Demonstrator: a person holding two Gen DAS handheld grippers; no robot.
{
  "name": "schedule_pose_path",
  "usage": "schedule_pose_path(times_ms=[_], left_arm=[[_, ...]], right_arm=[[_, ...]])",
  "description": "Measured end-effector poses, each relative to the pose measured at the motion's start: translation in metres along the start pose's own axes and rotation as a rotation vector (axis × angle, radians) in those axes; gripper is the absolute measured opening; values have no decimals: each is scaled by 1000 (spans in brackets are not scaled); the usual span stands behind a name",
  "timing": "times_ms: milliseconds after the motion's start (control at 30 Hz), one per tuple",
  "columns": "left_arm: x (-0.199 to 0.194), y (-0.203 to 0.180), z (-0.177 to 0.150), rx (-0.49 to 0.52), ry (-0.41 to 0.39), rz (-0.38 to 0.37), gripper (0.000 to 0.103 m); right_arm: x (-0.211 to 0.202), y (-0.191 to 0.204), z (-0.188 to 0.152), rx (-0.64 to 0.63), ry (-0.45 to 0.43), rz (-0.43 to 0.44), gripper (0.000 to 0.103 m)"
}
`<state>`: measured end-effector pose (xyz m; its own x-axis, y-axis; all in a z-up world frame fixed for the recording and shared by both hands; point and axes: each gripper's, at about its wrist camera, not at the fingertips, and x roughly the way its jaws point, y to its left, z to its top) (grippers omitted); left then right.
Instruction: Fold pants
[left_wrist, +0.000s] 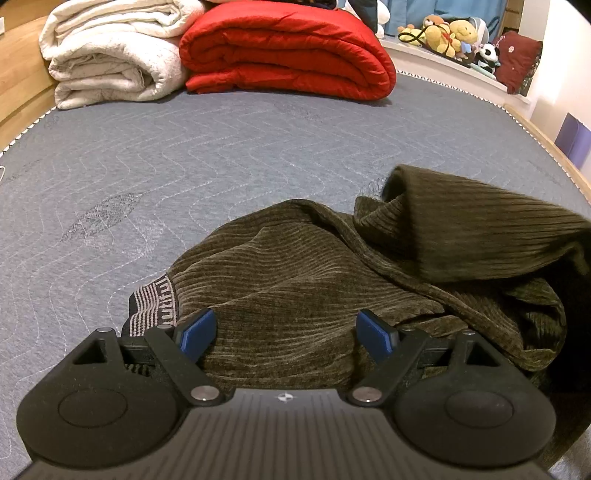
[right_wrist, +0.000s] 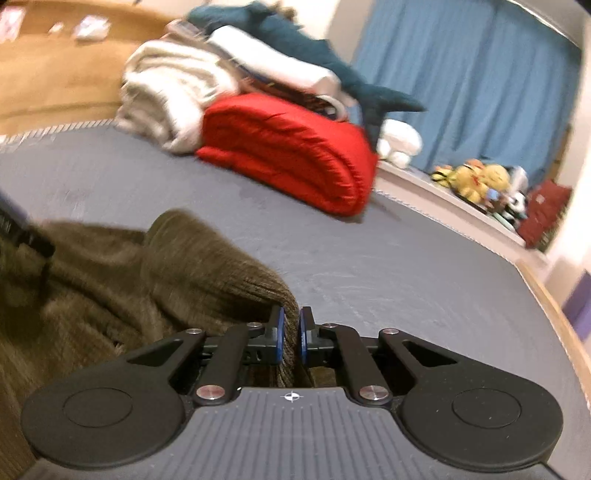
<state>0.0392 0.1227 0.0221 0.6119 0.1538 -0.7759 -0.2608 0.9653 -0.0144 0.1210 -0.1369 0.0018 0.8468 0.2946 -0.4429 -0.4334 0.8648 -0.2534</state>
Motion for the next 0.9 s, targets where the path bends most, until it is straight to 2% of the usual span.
schedule_pose_path(times_ms=[67, 133, 233, 333, 433, 533, 633, 667, 733, 767, 833, 867, 900], left_arm=[[-1, -1, 0, 2, -2, -1, 87], [-1, -3, 0, 3, -2, -3, 87], [-2, -7, -1, 12, -1, -6, 87], [-2, -11, -2, 20, 0, -9, 87], [-2, -16, -3, 24, 3, -11, 87], [-2, -19, -3, 25, 6, -12, 87], [-2, -20, -5, 19, 11, -8, 87], [-2, -19, -5, 15, 11, -7, 87], [-2, -20, -4, 15, 9, -9, 87], [-2, -20, -4, 19, 8, -7, 87], [0, -21, -5, 22, 12, 2, 87], [1, -20, -5, 21, 17, 3, 87], [2, -20, -5, 19, 20, 4, 87]], right_arm=[[-10, -21, 2, 85, -10, -21, 8], [-23, -44, 0, 178, -17, -80, 8], [-41, -84, -12, 359, 16, -162, 8], [-54, -126, -40, 548, 122, -290, 7], [-61, -163, -84, 753, 263, -407, 7], [-60, -192, -131, 943, 395, -444, 8], [-59, -204, -158, 1043, 464, -489, 11], [-61, -210, -165, 1093, 463, -505, 13], [-70, -221, -168, 1174, 404, -513, 35], [-74, -223, -165, 1179, 362, -518, 40], [-79, -224, -148, 1109, 270, -501, 55], [-75, -219, -137, 1043, 235, -456, 58], [-69, -212, -124, 945, 204, -374, 62]])
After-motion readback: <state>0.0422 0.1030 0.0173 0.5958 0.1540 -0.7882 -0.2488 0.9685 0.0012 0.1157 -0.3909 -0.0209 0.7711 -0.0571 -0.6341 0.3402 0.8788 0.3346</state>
